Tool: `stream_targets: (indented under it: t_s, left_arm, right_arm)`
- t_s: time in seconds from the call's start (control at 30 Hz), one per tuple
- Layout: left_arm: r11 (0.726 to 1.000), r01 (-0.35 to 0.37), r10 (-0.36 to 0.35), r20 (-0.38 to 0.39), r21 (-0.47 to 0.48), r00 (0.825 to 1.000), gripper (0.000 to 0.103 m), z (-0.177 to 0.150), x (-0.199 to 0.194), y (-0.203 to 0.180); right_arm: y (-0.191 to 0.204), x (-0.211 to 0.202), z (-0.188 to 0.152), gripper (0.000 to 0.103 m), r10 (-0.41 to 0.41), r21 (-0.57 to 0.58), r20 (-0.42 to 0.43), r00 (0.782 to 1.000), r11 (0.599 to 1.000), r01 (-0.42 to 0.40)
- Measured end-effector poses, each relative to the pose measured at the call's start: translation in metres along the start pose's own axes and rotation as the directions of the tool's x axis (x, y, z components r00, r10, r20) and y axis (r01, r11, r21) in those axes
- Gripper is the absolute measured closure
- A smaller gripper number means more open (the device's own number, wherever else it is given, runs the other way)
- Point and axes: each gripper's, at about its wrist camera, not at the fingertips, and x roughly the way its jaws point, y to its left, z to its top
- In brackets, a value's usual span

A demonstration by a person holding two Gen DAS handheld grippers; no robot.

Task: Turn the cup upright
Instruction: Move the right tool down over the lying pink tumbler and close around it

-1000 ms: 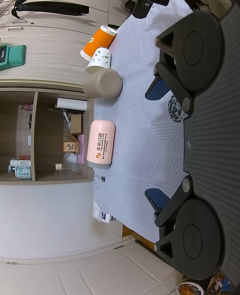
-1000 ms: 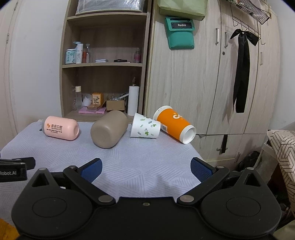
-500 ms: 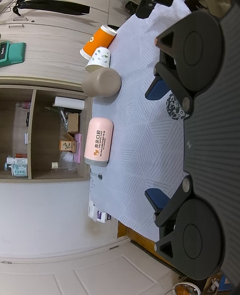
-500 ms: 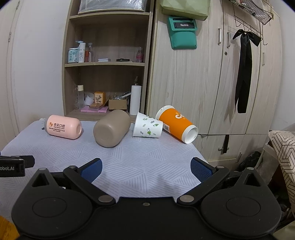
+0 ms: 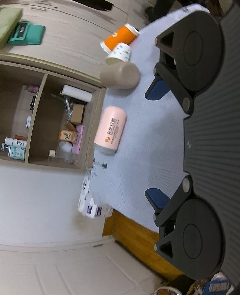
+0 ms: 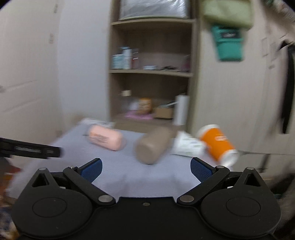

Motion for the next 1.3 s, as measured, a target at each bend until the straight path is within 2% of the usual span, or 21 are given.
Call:
stream_targets:
  t_s: [0.17, 0.33, 0.47, 0.67, 0.8, 0.87, 0.9, 1.07, 1.13, 1.23, 1.3]
  left_arm:
    - [0.998, 0.051, -0.052, -0.029, -0.037, 0.998, 0.0, 0.019, 0.018, 0.008]
    - [0.994, 0.074, -0.078, -0.052, -0.074, 0.996, 0.0, 0.037, 0.048, 0.012]
    - [0.99, 0.076, -0.086, -0.084, -0.118, 0.993, 0.001, 0.05, 0.078, 0.018]
    - [0.979, 0.097, -0.118, -0.112, -0.177, 0.987, 0.003, 0.063, 0.114, 0.029]
    - [0.958, 0.146, -0.183, -0.131, -0.247, 0.974, 0.003, 0.064, 0.134, 0.034]
    - [0.951, 0.145, -0.186, -0.13, -0.273, 0.974, 0.003, 0.062, 0.14, 0.036]
    - [0.95, 0.145, -0.185, -0.126, -0.278, 0.975, 0.003, 0.062, 0.142, 0.037]
    - [0.94, 0.147, -0.198, -0.142, -0.309, 0.97, 0.004, 0.061, 0.157, 0.04]
    - [0.938, 0.136, -0.19, -0.147, -0.317, 0.971, 0.004, 0.061, 0.162, 0.041]
    - [0.947, 0.114, -0.164, -0.148, -0.301, 0.975, 0.004, 0.06, 0.165, 0.039]
    - [0.95, 0.107, -0.156, -0.149, -0.295, 0.977, 0.004, 0.059, 0.167, 0.039]
  right_arm:
    - [0.018, 0.041, 0.026, 0.0, 0.118, -0.142, -0.044, 0.992, 0.982, -0.123]
    - [0.036, 0.096, 0.044, 0.0, 0.21, -0.311, -0.096, 0.973, 0.922, -0.23]
    - [0.041, 0.124, 0.053, 0.0, 0.294, -0.35, -0.096, 0.951, 0.884, -0.309]
    - [0.058, 0.167, 0.055, 0.001, 0.278, -0.465, -0.143, 0.95, 0.828, -0.313]
    - [0.068, 0.198, 0.054, 0.002, 0.256, -0.527, -0.246, 0.935, 0.774, -0.351]
    - [0.072, 0.214, 0.056, 0.009, 0.219, -0.52, -0.314, 0.924, 0.774, -0.36]
    - [0.072, 0.219, 0.056, 0.009, 0.216, -0.512, -0.332, 0.918, 0.776, -0.368]
    - [0.069, 0.233, 0.057, 0.009, 0.221, -0.538, -0.348, 0.911, 0.749, -0.387]
    - [0.07, 0.242, 0.058, 0.009, 0.221, -0.551, -0.372, 0.902, 0.729, -0.406]
    - [0.071, 0.256, 0.057, 0.009, 0.23, -0.533, -0.459, 0.858, 0.701, -0.473]
    - [0.073, 0.26, 0.056, 0.009, 0.223, -0.543, -0.455, 0.862, 0.697, -0.467]
